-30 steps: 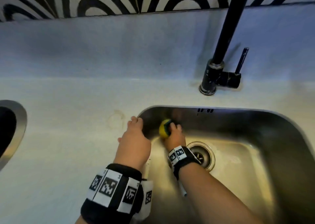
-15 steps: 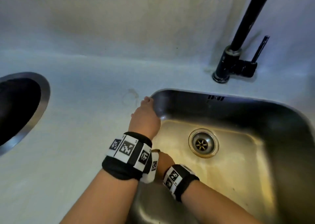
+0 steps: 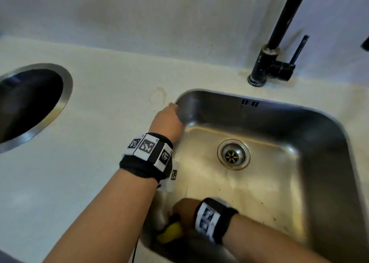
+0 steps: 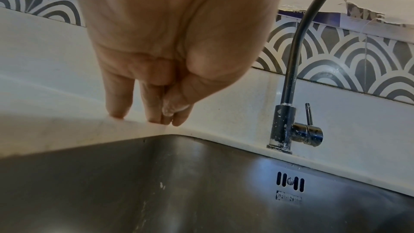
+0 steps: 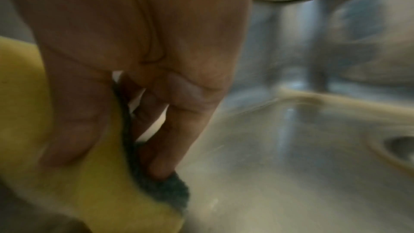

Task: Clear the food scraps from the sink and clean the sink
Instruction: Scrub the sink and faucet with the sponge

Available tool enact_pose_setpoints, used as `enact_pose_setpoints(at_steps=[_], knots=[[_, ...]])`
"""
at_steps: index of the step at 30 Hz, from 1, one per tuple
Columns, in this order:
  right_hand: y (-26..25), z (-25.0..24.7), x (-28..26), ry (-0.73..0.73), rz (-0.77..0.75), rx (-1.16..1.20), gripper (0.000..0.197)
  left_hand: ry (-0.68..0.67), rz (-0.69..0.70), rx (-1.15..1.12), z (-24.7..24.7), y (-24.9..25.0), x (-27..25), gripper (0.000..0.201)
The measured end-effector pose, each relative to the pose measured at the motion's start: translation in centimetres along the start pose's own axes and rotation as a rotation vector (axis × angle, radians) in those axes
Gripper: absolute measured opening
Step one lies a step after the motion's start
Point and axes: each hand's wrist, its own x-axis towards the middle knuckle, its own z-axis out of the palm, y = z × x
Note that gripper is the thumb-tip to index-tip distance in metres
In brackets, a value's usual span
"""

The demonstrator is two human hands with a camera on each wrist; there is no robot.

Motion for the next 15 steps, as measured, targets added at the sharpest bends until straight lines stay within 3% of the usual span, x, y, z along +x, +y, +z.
enact_pose_setpoints(at_steps=[2, 6, 8, 11, 15], knots=[[1.3, -3.3, -2.0, 0.12, 0.032, 0.08, 0.045, 0.005, 0.0, 0.008, 0.1, -0.1, 0.0, 0.045], [5.6, -10.8, -3.3, 0.699, 0.177, 0.145, 0.035, 0.01, 0.018, 0.063, 0.7, -0.2, 0.4, 0.044], [8.5, -13.5, -1.7, 0.894, 0.316, 0.113, 0.038, 0.019, 0.02, 0.074, 0.9, -0.3, 0.5, 0.044], [11.7, -15.9, 1.1, 0.938, 0.476, 0.11, 0.042, 0.026, 0.015, 0.093, 1.0, -0.6, 0.8, 0.05], [11.8, -14.8, 4.4, 0.783, 0.464, 0.039, 0.039, 0.043, 0.037, 0.118, 1.0, -1.1, 1.0, 0.05]])
